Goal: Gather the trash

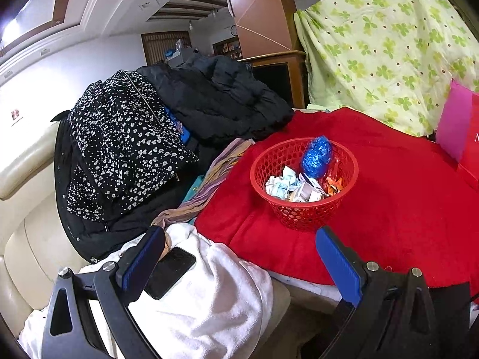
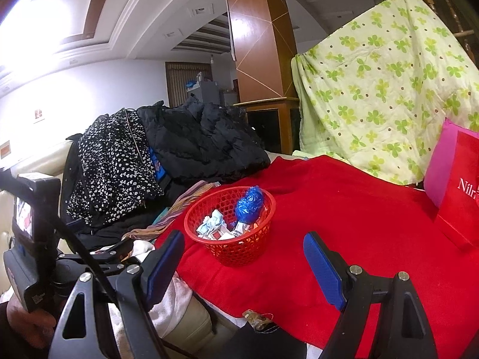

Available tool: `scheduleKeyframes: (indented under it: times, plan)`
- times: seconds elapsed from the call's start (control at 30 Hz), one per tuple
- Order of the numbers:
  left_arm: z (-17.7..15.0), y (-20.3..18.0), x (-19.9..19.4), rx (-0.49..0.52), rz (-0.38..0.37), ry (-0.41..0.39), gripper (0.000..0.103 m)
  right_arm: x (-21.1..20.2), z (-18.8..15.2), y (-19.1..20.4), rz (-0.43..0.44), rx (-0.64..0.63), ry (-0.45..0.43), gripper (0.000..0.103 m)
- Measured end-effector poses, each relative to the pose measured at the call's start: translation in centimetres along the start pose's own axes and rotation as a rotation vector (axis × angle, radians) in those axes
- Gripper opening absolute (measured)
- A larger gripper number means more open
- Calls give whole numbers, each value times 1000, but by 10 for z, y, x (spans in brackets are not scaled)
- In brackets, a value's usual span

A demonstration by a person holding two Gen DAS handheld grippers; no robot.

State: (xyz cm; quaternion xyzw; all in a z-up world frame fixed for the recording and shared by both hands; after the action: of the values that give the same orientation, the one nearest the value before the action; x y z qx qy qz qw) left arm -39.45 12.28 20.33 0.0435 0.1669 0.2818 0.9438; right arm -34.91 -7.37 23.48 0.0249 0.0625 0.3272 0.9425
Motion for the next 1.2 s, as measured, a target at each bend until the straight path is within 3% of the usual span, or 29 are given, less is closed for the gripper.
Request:
scheduleKeyframes:
  times: [1.2]
  plan:
    - [-14,14,17,-28,-6,51,100,11,19,14,-18,-81,-47,84]
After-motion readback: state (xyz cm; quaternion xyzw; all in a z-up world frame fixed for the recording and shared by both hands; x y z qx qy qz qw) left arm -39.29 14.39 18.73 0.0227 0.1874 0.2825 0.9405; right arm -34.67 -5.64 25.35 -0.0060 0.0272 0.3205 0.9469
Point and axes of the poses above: each gripper's, at about its wrist camera, not at the fingertips, and x roughly the way its jaws point, y to its left, z to its top, the point moved 1 cm from there along x, roughly the way its jaws point, and after that the axes turned 14 degrees about -y, right-handed, at the moved point
